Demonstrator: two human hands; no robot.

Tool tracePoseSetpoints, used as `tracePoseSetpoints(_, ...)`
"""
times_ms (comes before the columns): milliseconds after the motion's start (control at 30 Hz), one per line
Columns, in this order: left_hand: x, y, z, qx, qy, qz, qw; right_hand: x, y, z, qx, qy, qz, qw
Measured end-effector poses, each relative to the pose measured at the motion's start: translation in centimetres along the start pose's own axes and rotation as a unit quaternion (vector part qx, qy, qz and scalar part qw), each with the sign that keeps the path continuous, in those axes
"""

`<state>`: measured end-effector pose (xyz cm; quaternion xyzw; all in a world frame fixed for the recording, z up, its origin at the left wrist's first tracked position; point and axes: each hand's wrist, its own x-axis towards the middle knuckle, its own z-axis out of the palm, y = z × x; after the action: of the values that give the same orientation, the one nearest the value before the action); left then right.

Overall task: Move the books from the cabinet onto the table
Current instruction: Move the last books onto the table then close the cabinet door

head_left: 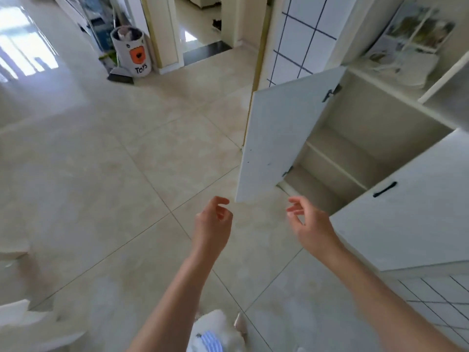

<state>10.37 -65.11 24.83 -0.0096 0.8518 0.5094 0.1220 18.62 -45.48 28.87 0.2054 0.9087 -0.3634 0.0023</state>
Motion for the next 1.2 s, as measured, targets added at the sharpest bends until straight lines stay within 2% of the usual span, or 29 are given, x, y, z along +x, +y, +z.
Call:
tracePoseSetpoints(200,9.0,6.0,5.0,0.044,-0.088,0.037,0.994,8.8,2.1,-4.3,0.050,0.048,0.056,0.996)
tracePoseSetpoints(433,24.2,14.0,7.6,0.101,-0.110,0.098,0.984,21.2,2.1,-6.5,0.068,0.068,0.086,0.992)
tracePoseSetpoints(633,36.7,21.4,10.7,0.119,-0.099,0.189,0.970,32.1,0.1,-6.3,0.136,0.047,0.142,0.979)
tracePoseSetpoints(733,41.2,23.8,13.7,0.110,-0.151,0.229,0.955,35.9,-1.2,-5.0,0.176,-0.006,0.188,0.966)
tracePoseSetpoints(833,44.9,25.2,17.3,0.136,-0.270,0.232,0.925,38.3,-2.9,-3.5,0.246,-0.062,0.242,0.936)
tracePoseSetpoints(933,46.7,25.8,20.0,0.225,-0.390,0.220,0.865,39.9,-4.5,-2.7,0.331,-0.081,0.285,0.896)
tracePoseSetpoints(1000,47.0,26.0,20.8,0.243,-0.449,0.201,0.836,40.2,-5.7,-2.6,0.349,-0.084,0.299,0.884)
tracePoseSetpoints(1100,47.4,26.3,21.5,0.280,-0.476,0.221,0.804,40.7,-6.0,-1.6,0.334,-0.045,0.292,0.895)
tracePoseSetpoints(1200,47.6,26.4,21.6,0.300,-0.475,0.240,0.792,40.6,-6.1,-1.0,0.354,-0.017,0.286,0.891)
